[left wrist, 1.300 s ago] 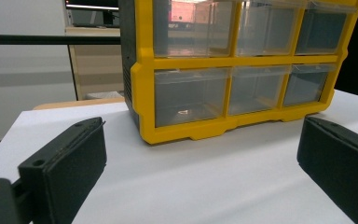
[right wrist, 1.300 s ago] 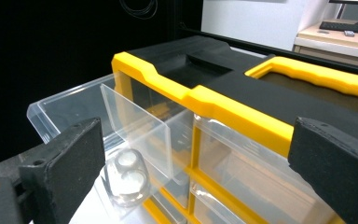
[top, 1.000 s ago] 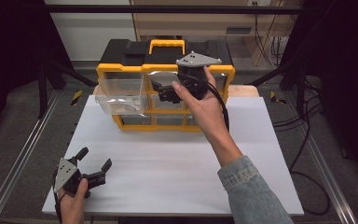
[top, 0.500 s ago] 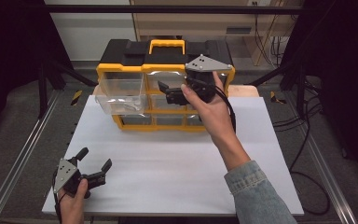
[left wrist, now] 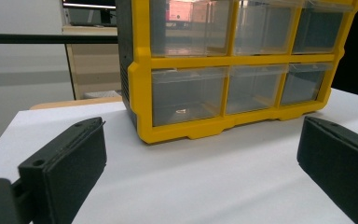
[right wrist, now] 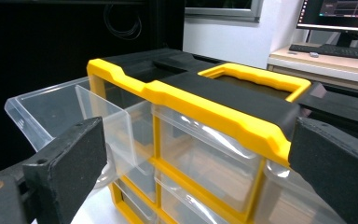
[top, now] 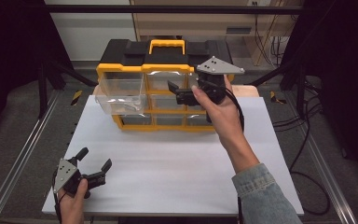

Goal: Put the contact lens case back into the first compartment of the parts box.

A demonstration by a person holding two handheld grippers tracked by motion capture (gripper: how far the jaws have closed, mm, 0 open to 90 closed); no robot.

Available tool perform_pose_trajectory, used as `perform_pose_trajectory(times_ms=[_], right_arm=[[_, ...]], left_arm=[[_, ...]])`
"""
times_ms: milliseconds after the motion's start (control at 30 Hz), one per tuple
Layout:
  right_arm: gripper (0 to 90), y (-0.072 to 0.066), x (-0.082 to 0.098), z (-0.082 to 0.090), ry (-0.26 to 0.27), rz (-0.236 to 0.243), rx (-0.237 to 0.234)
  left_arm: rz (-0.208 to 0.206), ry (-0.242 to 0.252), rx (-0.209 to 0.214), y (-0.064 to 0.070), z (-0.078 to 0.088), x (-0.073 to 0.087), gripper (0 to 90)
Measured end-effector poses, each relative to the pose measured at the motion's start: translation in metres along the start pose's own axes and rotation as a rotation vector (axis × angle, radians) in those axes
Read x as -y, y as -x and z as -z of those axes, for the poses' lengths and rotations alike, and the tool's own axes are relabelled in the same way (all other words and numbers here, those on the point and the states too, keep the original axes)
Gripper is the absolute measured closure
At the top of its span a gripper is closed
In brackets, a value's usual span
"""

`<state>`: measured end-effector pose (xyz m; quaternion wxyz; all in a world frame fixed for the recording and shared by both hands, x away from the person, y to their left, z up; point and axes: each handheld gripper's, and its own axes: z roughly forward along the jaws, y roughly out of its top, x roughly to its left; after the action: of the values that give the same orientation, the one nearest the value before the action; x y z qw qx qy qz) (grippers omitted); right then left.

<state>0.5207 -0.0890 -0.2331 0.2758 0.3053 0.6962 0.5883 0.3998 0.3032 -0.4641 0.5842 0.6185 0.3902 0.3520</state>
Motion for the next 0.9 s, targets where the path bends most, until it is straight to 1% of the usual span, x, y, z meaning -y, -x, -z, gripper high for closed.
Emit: perform_pose_trajectory(times_ms=[167,200,267,367,533,633,700,800,900], right_arm=[[4.5,0.006,0.005,0.006,0.002,-0.012,0.013],[4.5,0.010,0.007,0.010,0.005,-0.017,0.017],[4.5,0.011,0.008,0.011,0.007,-0.021,0.022],[4.5,0.017,0.010,0.018,0.018,-0.025,0.034],[4.4,0.023,0.013,0.028,0.024,-0.016,0.049],[4.5,0.026,0.015,0.033,0.025,-0.018,0.057],[4.4,0.027,0.016,0.035,0.024,-0.022,0.058],[4.4,0.032,0.020,0.043,0.014,-0.008,0.069],[4.4,0.035,0.022,0.047,0.010,-0.007,0.074]], left_arm=[[0.001,0.001,-0.002,0.000,0.000,0.000,0.9],[0.002,0.002,-0.003,-0.001,0.000,0.000,0.9],[0.003,0.002,-0.004,-0.001,0.000,0.000,0.9],[0.003,0.002,-0.003,-0.001,0.000,0.000,0.9],[0.003,0.002,-0.003,-0.001,0.000,0.000,0.9],[0.002,0.002,-0.002,0.000,0.000,0.000,0.9],[0.002,0.001,-0.001,0.000,0.000,0.000,0.9],[0.005,0.002,-0.004,-0.001,0.000,0.000,0.9],[0.004,0.002,-0.004,-0.001,0.000,0.001,0.9]])
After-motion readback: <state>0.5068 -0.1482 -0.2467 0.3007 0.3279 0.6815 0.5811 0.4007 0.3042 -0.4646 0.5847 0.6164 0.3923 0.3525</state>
